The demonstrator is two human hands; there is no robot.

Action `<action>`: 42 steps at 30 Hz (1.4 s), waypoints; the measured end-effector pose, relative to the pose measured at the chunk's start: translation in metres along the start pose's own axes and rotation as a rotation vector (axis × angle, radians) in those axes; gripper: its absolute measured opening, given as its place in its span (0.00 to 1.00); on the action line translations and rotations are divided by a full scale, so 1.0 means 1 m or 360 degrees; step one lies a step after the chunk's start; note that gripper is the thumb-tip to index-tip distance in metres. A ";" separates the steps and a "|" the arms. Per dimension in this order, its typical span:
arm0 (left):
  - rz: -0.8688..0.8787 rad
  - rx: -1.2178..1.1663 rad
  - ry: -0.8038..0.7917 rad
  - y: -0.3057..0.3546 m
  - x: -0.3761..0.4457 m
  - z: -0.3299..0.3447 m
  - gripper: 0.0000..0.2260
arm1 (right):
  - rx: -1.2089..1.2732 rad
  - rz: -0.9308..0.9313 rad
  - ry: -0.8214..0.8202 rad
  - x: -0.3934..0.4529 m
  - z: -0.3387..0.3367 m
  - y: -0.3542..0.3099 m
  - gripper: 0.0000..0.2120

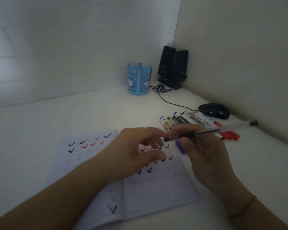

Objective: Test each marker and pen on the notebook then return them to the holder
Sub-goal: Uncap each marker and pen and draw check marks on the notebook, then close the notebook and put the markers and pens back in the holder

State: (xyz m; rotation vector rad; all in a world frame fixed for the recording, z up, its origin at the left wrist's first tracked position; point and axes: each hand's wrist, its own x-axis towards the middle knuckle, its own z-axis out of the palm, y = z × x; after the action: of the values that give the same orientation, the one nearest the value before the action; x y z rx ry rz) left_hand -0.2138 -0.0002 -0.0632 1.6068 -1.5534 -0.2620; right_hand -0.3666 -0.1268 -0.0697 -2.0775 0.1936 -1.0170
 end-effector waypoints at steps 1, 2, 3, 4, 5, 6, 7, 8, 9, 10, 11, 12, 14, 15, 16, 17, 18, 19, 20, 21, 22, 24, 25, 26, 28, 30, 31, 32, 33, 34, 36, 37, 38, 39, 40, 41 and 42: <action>-0.0040 0.0180 0.0011 -0.006 0.000 -0.004 0.15 | -0.0170 0.0071 0.0086 0.000 -0.005 -0.001 0.13; -0.0084 0.0340 0.0033 -0.011 0.001 -0.008 0.15 | -0.0343 0.0154 0.0209 0.002 -0.011 0.000 0.16; -0.0130 0.0466 0.0050 -0.016 0.001 -0.012 0.15 | -0.0520 0.0246 0.0346 0.004 -0.017 0.001 0.17; -0.0169 0.0564 0.0063 -0.021 0.002 -0.014 0.14 | -0.0711 0.0343 0.0452 0.006 -0.021 0.003 0.16; -0.0197 0.0642 0.0086 -0.027 0.003 -0.016 0.14 | -0.0920 0.0444 0.0490 0.009 -0.025 0.007 0.14; -0.0232 0.0699 0.0109 -0.032 0.004 -0.017 0.14 | -0.1120 0.0539 0.0474 0.011 -0.028 0.012 0.11; -0.0283 0.0723 0.0122 -0.038 0.004 -0.018 0.13 | -0.1262 0.0611 0.0443 0.012 -0.029 0.017 0.09; -0.0340 0.0723 0.0123 -0.042 0.004 -0.019 0.13 | -0.1337 0.0648 0.0419 0.013 -0.030 0.020 0.08; -0.0390 0.0715 0.0116 -0.045 0.004 -0.020 0.14 | -0.1369 0.0662 0.0393 0.012 -0.031 0.024 0.07; -0.0427 0.0721 0.0105 -0.046 0.004 -0.021 0.14 | -0.1393 0.0656 0.0355 0.012 -0.032 0.027 0.07; -0.0458 0.0753 0.0092 -0.048 0.004 -0.022 0.15 | -0.1424 0.0646 0.0293 0.010 -0.032 0.030 0.07; -0.0483 0.0815 0.0076 -0.049 0.003 -0.025 0.15 | -0.1462 0.0638 0.0220 0.008 -0.032 0.034 0.06; -0.0555 0.0974 0.0017 -0.053 0.003 -0.035 0.18 | -0.1523 0.0665 0.0145 0.005 -0.031 0.040 0.05; -0.0635 0.1044 -0.0034 -0.054 0.003 -0.043 0.19 | -0.1526 0.0671 0.0166 0.005 -0.031 0.040 0.05; -0.0731 0.1103 -0.0086 -0.053 0.003 -0.051 0.19 | -0.1512 0.0636 0.0216 0.004 -0.031 0.038 0.05; -0.0828 0.1168 -0.0131 -0.053 0.002 -0.060 0.19 | -0.1469 0.0535 0.0277 0.004 -0.030 0.034 0.05; -0.0923 0.1260 -0.0177 -0.053 0.002 -0.070 0.19 | -0.1396 0.0357 0.0315 0.004 -0.028 0.029 0.05; -0.1008 0.1377 -0.0228 -0.052 0.000 -0.080 0.20 | -0.1324 0.0136 0.0291 0.002 -0.024 0.024 0.06; -0.1087 0.1491 -0.0278 -0.053 -0.003 -0.091 0.22 | -0.1277 -0.0063 0.0201 0.001 -0.020 0.020 0.06; -0.1166 0.1555 -0.0330 -0.056 -0.007 -0.103 0.25 | -0.1274 -0.0202 0.0074 -0.002 -0.014 0.018 0.08; -0.1242 0.1544 -0.0378 -0.058 -0.010 -0.114 0.27 | -0.1327 -0.0275 -0.0039 -0.004 -0.008 0.017 0.10; -0.1377 0.1285 -0.0398 -0.062 -0.017 -0.134 0.32 | -0.1503 -0.0298 -0.0149 -0.005 0.000 0.021 0.14; -0.1405 0.1106 -0.0377 -0.063 -0.020 -0.142 0.34 | -0.1571 -0.0285 -0.0174 -0.005 0.001 0.023 0.16; -0.1401 0.0935 -0.0357 -0.062 -0.022 -0.148 0.35 | -0.1611 -0.0277 -0.0192 -0.005 0.002 0.025 0.17; -0.1374 0.0586 -0.0325 -0.057 -0.025 -0.157 0.36 | -0.1646 -0.0284 -0.0221 -0.005 0.001 0.025 0.18; -0.1338 0.0026 -0.0206 -0.054 -0.027 -0.164 0.36 | -0.1630 -0.0290 -0.0228 -0.006 -0.001 0.025 0.18; -0.1291 -0.0340 -0.0102 -0.055 -0.028 -0.167 0.37 | -0.1595 -0.0279 -0.0216 -0.007 -0.001 0.023 0.17; -0.1207 -0.0722 -0.0011 -0.052 -0.027 -0.168 0.37 | -0.1538 -0.0254 -0.0183 -0.008 -0.001 0.020 0.16; -0.1096 -0.1064 0.0043 -0.048 -0.026 -0.165 0.37 | -0.1465 -0.0218 -0.0124 -0.008 -0.001 0.018 0.15; -0.0989 -0.1313 0.0071 -0.043 -0.024 -0.158 0.39 | -0.1376 -0.0169 -0.0054 -0.007 -0.002 0.018 0.15; -0.0836 -0.1440 0.0006 -0.026 -0.016 -0.131 0.39 | -0.1176 -0.0064 0.0075 -0.005 -0.005 0.019 0.20; -0.0784 -0.1318 -0.0041 -0.016 -0.013 -0.112 0.35 | -0.1035 -0.0018 0.0144 -0.004 -0.007 0.020 0.22; -0.0746 -0.1069 -0.0076 -0.004 -0.012 -0.092 0.27 | -0.0889 -0.0005 0.0219 -0.004 -0.009 0.021 0.23; -0.0681 -0.0687 -0.0121 0.006 -0.012 -0.072 0.19 | -0.0777 -0.0029 0.0298 -0.004 -0.011 0.020 0.24; -0.0558 -0.0260 -0.0216 0.017 -0.014 -0.054 0.16 | -0.0706 -0.0056 0.0368 -0.004 -0.012 0.020 0.26; -0.0453 0.0185 -0.0361 0.024 -0.019 -0.038 0.19 | -0.0644 -0.0054 0.0418 -0.004 -0.013 0.019 0.28; -0.0369 0.0613 -0.0528 0.029 -0.024 -0.022 0.25 | -0.0590 -0.0030 0.0448 -0.004 -0.013 0.018 0.30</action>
State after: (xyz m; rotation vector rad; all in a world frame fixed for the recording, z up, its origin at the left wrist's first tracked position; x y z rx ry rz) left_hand -0.2249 0.0346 -0.0394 2.1366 -1.7416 -0.3891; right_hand -0.3753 -0.1450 -0.0803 -2.2545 0.5421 -1.3672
